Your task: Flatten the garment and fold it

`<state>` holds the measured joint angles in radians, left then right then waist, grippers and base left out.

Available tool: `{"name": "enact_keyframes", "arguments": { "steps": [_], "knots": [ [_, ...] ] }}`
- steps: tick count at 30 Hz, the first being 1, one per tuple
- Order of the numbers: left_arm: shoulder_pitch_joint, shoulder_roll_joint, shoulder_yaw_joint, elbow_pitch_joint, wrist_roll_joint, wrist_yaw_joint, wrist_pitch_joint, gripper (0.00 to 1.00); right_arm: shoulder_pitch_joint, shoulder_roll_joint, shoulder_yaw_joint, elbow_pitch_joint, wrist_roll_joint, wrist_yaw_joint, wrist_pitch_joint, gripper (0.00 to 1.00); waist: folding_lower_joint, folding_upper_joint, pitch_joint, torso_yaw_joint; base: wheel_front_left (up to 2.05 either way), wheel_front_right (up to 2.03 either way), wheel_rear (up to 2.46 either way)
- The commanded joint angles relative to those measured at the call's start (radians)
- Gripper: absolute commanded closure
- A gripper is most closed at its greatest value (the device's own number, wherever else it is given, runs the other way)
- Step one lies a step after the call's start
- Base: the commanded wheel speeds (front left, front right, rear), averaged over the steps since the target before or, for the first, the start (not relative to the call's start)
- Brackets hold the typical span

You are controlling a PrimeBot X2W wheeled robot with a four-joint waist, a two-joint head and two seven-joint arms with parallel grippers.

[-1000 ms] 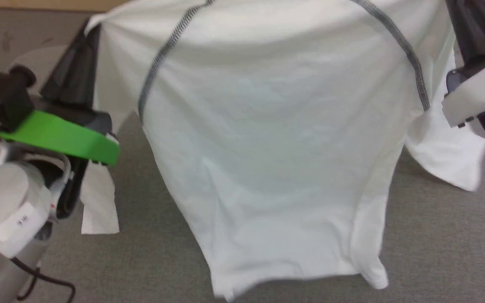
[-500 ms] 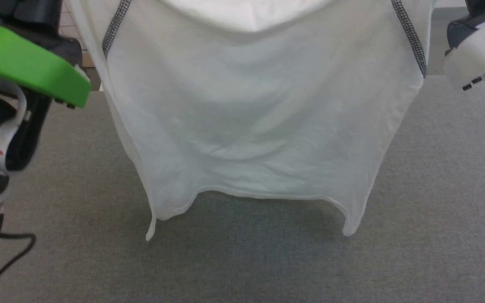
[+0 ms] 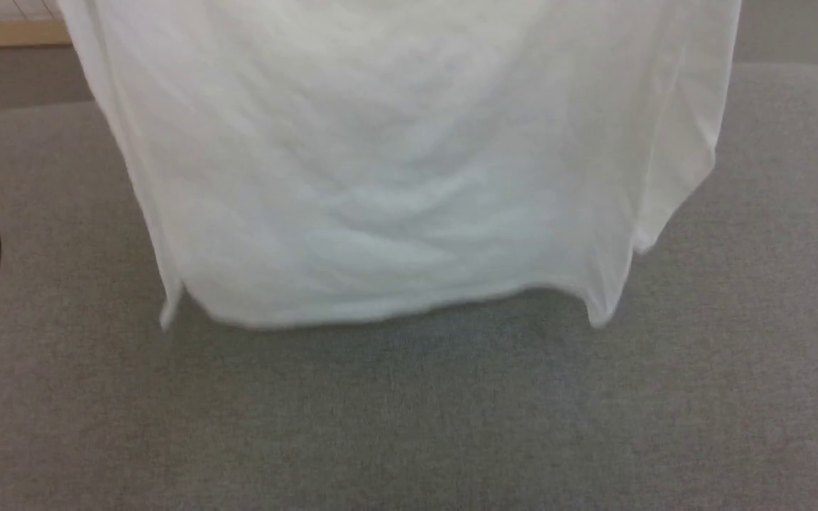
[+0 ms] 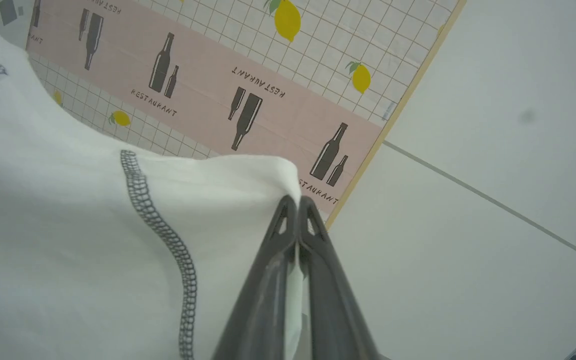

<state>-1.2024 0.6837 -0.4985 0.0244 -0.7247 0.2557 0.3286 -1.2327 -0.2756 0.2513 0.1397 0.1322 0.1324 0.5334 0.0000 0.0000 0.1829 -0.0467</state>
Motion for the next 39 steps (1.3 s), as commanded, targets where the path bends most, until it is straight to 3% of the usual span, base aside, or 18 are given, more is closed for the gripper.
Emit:
{"name": "enact_keyframes", "arguments": {
  "steps": [1,8,14,22,27,30,32,39],
  "knots": [
    [-0.058,-0.014,-0.002,0.027,0.021,-0.008,-0.01,1.0,-0.058,0.015,0.008,0.032,-0.021,-0.002,-0.015,1.0,0.0,0.0,0.122,0.003,0.0,0.0,0.0],
    [-0.275,-0.073,0.009,0.211,0.102,-0.019,-0.121,1.0,-0.33,0.056,0.034,0.23,-0.164,-0.002,-0.119,1.0,0.0,0.0,0.278,0.005,0.0,0.0,0.0],
    [-0.368,-0.124,0.025,0.342,0.139,-0.032,-0.287,1.0,-0.469,0.038,0.064,0.379,-0.297,-0.002,-0.218,1.0,0.0,0.0,0.351,0.028,0.0,0.0,0.0],
    [-0.354,-0.154,0.026,0.45,0.158,-0.094,-0.519,1.0,-0.5,-0.002,0.075,0.492,-0.425,-0.002,-0.363,1.0,0.0,0.0,0.433,0.061,0.0,0.0,0.0],
    [-0.312,-0.151,0.022,0.467,0.161,-0.159,-0.575,1.0,-0.456,0.001,0.075,0.532,-0.427,-0.002,-0.453,1.0,0.0,0.0,0.477,0.075,0.0,0.0,0.0],
    [-0.217,-0.137,0.037,0.381,0.176,-0.207,-0.589,1.0,-0.368,-0.016,0.093,0.482,-0.365,-0.002,-0.515,1.0,0.0,0.0,0.478,0.087,0.0,0.0,0.0],
    [-0.155,-0.133,0.06,0.302,0.182,-0.214,-0.59,1.0,-0.31,-0.036,0.1,0.422,-0.325,-0.002,-0.519,1.0,0.0,0.0,0.47,0.092,0.0,0.0,0.0],
    [0.181,-0.113,0.111,0.003,0.204,-0.21,-0.59,1.0,0.035,-0.144,0.078,0.026,-0.182,-0.002,-0.406,1.0,0.0,0.0,0.402,0.097,0.0,0.0,0.0]
  ]
}}
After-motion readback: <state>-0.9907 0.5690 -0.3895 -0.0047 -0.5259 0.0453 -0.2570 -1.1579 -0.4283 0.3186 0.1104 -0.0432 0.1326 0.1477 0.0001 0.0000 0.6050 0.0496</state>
